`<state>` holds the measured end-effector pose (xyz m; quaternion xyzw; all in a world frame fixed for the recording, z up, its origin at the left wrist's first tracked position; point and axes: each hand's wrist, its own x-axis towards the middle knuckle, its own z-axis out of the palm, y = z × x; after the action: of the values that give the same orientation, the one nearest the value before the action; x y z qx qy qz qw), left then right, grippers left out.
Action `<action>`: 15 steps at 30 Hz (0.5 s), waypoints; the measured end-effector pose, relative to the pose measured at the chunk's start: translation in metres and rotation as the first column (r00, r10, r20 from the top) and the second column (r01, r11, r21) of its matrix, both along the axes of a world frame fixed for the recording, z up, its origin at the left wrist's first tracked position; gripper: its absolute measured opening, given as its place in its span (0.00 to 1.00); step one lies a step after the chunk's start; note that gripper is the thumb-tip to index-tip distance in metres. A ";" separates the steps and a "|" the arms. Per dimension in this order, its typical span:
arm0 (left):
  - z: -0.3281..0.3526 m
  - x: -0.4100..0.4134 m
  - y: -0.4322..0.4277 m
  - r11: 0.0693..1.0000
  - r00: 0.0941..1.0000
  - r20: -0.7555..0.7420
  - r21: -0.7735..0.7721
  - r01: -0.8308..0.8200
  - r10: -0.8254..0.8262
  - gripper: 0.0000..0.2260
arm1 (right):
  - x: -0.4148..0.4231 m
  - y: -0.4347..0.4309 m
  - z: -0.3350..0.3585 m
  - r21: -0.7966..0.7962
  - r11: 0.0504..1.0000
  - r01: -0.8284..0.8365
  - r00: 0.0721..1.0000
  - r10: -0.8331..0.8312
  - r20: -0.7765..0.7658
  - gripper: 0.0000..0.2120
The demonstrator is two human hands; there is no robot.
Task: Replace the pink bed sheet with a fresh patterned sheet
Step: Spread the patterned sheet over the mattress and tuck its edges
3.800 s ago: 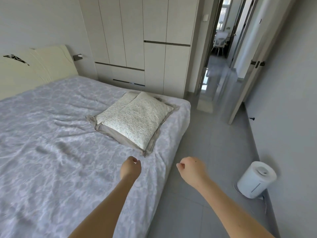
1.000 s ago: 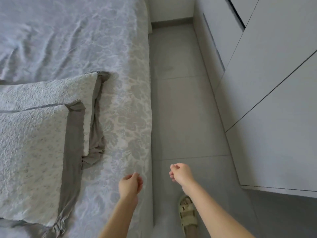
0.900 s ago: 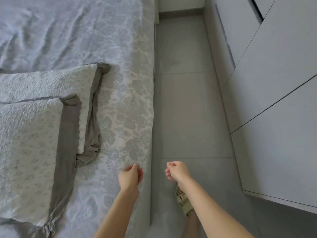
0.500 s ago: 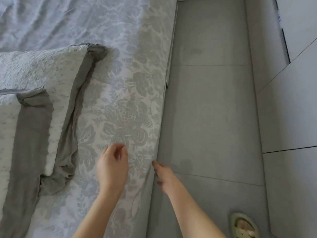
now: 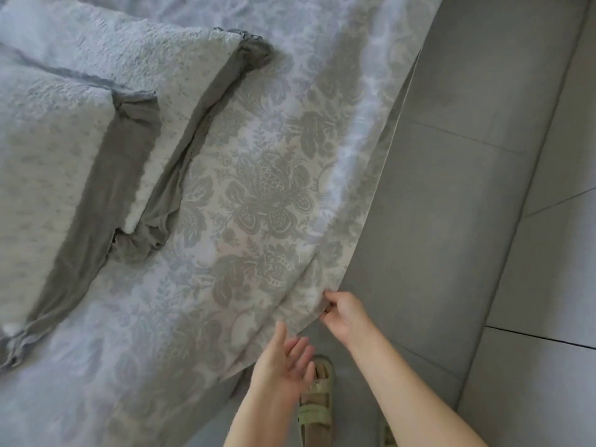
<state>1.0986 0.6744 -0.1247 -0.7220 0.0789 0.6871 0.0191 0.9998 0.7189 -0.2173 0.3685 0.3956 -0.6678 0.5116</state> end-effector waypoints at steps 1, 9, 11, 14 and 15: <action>0.002 -0.003 0.007 0.989 0.991 -0.025 0.067 -0.130 0.132 0.28 | -0.001 0.012 0.004 0.035 0.999 -0.003 1.000 0.002 0.006 0.13; -0.006 -0.042 0.034 0.873 0.891 -0.027 0.216 -0.437 0.453 0.29 | -0.034 0.062 0.036 -0.090 0.981 -0.172 0.985 0.169 -0.047 0.13; -0.009 -0.046 0.035 0.863 0.873 -0.042 0.181 -0.472 0.487 0.30 | -0.040 0.053 0.042 -0.072 0.954 -0.291 0.954 0.283 -0.104 0.14; -0.023 -0.044 0.029 0.759 0.715 -0.257 0.162 -0.631 0.650 0.27 | -0.047 0.041 0.039 0.146 0.918 -0.369 0.904 0.391 -0.172 0.11; -0.028 -0.043 0.026 0.710 0.650 -0.296 0.185 -0.680 0.700 0.25 | -0.047 0.040 0.038 0.209 0.913 -0.351 0.907 0.387 -0.166 0.10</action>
<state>1.0553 0.7008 -0.1525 -0.5648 -0.2190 0.7596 -0.2367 0.9529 0.7591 -0.1796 0.2597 0.5655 -0.5555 0.5516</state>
